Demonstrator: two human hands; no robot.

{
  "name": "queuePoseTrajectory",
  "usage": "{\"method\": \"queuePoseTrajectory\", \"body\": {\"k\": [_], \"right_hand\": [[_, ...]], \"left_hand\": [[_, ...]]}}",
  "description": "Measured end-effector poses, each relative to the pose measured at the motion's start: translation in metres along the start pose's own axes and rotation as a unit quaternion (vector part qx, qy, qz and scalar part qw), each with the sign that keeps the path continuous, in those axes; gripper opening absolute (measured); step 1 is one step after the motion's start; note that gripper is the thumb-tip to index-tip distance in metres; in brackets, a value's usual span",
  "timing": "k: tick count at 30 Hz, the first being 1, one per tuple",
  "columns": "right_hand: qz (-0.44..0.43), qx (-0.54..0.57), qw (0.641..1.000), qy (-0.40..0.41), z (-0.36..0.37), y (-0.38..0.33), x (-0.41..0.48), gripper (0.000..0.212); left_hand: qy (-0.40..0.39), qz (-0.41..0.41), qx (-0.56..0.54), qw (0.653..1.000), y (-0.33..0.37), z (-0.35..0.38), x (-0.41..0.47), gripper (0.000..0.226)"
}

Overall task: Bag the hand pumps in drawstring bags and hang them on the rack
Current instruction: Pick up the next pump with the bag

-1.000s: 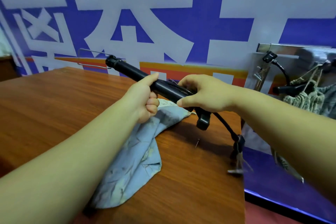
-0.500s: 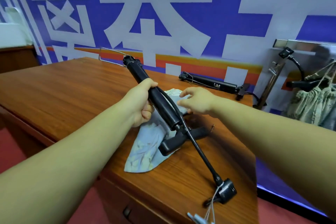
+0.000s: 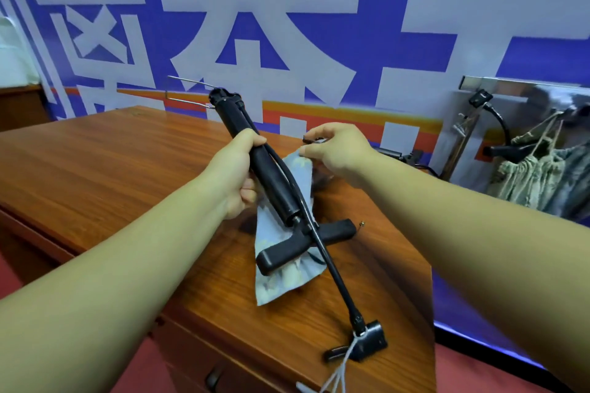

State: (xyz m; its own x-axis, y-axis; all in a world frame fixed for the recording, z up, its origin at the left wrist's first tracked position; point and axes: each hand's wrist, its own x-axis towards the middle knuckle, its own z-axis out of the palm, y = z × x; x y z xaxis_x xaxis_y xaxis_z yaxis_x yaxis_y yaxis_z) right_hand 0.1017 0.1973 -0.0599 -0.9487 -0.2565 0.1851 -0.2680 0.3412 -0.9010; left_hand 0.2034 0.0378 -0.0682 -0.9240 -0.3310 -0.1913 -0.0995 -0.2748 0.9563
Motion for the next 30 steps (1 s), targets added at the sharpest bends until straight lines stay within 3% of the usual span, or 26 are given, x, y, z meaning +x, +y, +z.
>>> {"method": "queuePoseTrajectory", "body": {"k": [4,7,10,15,18,24,30], "right_hand": [[-0.019,-0.075,0.997,-0.032,-0.012,-0.009,-0.003,0.013],[-0.006,-0.109,0.991,-0.081,-0.009,-0.004,-0.006,0.016],[-0.010,-0.136,0.989,-0.065,-0.012,0.003,-0.002,0.016],[0.041,-0.213,0.975,-0.057,-0.032,0.039,0.011,0.040],[0.064,-0.240,0.966,-0.065,-0.040,0.053,0.015,0.045],[0.088,-0.219,0.969,-0.076,-0.051,0.077,0.033,0.052],[0.061,-0.064,0.994,-0.061,-0.056,0.087,0.047,0.024]], "left_hand": [[0.001,0.006,0.008,1.000,0.004,0.011,-0.010,0.031],[0.016,0.001,0.024,1.000,0.001,0.010,-0.011,0.030],[0.035,-0.002,0.027,0.999,-0.005,0.001,-0.008,0.028],[0.004,-0.034,0.031,0.999,-0.015,-0.005,0.009,0.029],[-0.042,-0.054,0.050,0.996,-0.021,0.003,0.024,0.048],[-0.092,-0.106,0.112,0.984,-0.027,0.023,0.055,0.037],[-0.123,-0.141,0.179,0.966,-0.025,0.040,0.078,0.033]]}}
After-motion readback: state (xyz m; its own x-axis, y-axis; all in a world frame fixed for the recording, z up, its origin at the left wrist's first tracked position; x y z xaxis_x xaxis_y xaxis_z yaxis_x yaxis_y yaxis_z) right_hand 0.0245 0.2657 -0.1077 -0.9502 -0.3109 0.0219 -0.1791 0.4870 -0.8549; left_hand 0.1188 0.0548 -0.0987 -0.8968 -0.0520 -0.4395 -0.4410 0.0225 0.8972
